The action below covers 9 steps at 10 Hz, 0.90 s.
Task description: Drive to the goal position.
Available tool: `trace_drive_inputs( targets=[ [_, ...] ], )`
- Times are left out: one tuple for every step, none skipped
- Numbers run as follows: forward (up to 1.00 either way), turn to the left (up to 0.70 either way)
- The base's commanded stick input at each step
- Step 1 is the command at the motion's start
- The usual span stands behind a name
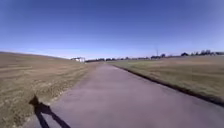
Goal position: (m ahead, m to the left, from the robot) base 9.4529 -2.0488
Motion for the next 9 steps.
trace_drive_inputs(
  targets=[
    [0.70,0.00],
    [0.70,0.00],
    [0.70,0.00],
    [0.70,0.00],
    [0.70,0.00],
    [0.70,0.00],
    [0.70,0.00],
    [0.70,0.00],
    [0.70,0.00]
  ],
)
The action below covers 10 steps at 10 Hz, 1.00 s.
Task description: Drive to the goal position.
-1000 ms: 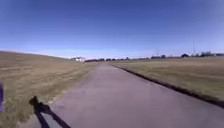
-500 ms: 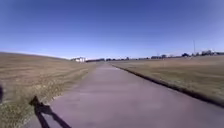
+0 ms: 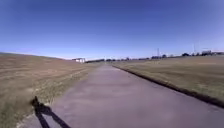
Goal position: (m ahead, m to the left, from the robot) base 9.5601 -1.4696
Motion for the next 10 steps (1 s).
trace_drive_inputs(
  targets=[
    [0.70,0.00],
    [0.70,0.00],
    [0.70,0.00],
    [0.70,0.00],
    [0.70,0.00],
    [0.70,0.00],
    [0.70,0.00],
    [0.70,0.00],
    [0.70,0.00],
    [0.70,0.00]
  ],
)
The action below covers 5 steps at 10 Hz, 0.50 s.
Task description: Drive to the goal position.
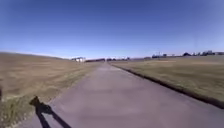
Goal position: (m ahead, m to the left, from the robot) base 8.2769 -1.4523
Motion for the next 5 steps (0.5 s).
trace_drive_inputs(
  targets=[
    [0.70,0.00],
    [0.70,0.00],
    [0.70,0.00],
    [0.70,0.00],
    [0.70,0.00]
  ],
)
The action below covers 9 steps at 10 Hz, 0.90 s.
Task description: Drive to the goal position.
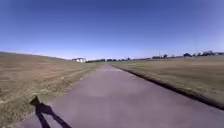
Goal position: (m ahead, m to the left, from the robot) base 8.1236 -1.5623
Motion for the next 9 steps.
trace_drive_inputs(
  targets=[
    [0.70,0.00],
    [0.70,0.00],
    [0.70,0.00],
    [0.70,0.00],
    [0.70,0.00],
    [0.70,0.00],
    [0.70,0.00],
    [0.70,0.00],
    [0.70,0.00]
  ],
)
